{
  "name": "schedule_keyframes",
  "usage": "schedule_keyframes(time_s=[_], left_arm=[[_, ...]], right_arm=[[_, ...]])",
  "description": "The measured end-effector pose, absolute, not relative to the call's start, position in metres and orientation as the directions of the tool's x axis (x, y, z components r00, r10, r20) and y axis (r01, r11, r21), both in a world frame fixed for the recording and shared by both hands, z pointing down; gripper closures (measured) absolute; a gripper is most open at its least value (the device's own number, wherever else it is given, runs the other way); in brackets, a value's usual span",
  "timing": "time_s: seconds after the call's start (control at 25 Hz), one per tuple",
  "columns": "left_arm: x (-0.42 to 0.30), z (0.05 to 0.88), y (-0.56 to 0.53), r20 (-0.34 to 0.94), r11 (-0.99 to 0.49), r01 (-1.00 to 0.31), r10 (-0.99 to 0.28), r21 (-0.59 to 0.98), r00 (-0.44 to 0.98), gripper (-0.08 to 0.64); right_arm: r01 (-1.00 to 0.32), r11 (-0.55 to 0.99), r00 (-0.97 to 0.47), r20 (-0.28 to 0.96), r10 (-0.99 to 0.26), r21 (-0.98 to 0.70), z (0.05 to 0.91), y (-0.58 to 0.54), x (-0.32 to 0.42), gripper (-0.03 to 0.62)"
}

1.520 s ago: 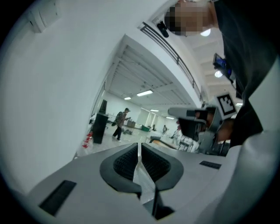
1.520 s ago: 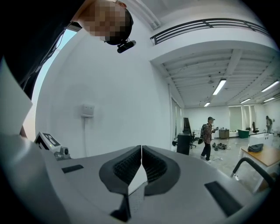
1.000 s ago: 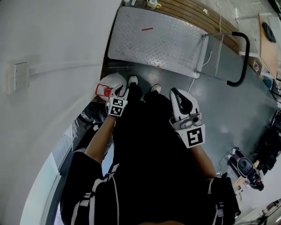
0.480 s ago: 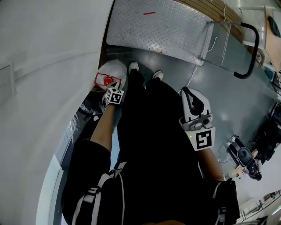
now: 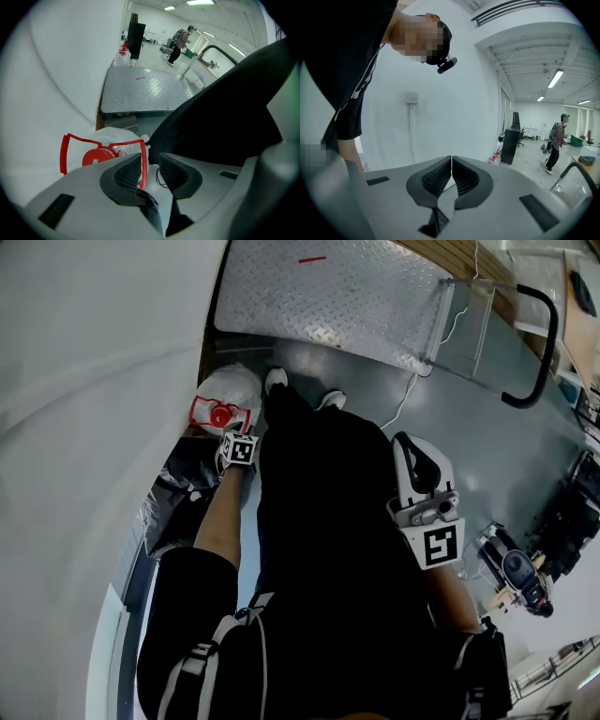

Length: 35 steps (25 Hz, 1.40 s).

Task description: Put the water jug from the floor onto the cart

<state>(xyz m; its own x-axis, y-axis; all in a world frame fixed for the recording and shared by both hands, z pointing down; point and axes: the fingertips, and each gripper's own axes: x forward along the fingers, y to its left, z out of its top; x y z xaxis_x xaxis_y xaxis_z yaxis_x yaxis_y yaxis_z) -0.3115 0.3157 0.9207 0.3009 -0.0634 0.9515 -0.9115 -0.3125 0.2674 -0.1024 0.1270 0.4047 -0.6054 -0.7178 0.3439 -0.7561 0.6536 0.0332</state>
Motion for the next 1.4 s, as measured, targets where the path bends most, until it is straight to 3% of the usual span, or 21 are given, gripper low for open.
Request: schedule_keyframes(time_s=[0.56, 0.68, 0.88, 1.4], left_arm=[[-0.311, 0.988, 0.313, 0.946, -0.321, -0.895, 0.016, 0.311, 0.323, 0.437], [-0.311, 0.982, 0.319, 0.941, -0.232, -0.911, 0.088, 0.340, 0.328, 0.502], [-0.322, 0.972, 0.317, 0.953, -0.276, -0.913, 0.103, 0.301, 0.283, 0.506], [-0.354, 0.898, 0.276, 0.945, 0.044, -0.945, 0.037, 0.323, 0.324, 0.503]], right_arm=[[-0.792, 0.610, -0.559, 0.393, -0.730, 0.006, 0.456, 0.120, -0.081, 0.572], [-0.802, 0.597, -0.550, 0.392, -0.738, -0.003, 0.457, 0.116, -0.075, 0.572], [-0.802, 0.597, -0.558, 0.364, -0.746, -0.007, 0.443, 0.110, -0.071, 0.572], [-0.860, 0.501, -0.501, 0.335, -0.798, -0.095, 0.396, 0.115, -0.070, 0.572]])
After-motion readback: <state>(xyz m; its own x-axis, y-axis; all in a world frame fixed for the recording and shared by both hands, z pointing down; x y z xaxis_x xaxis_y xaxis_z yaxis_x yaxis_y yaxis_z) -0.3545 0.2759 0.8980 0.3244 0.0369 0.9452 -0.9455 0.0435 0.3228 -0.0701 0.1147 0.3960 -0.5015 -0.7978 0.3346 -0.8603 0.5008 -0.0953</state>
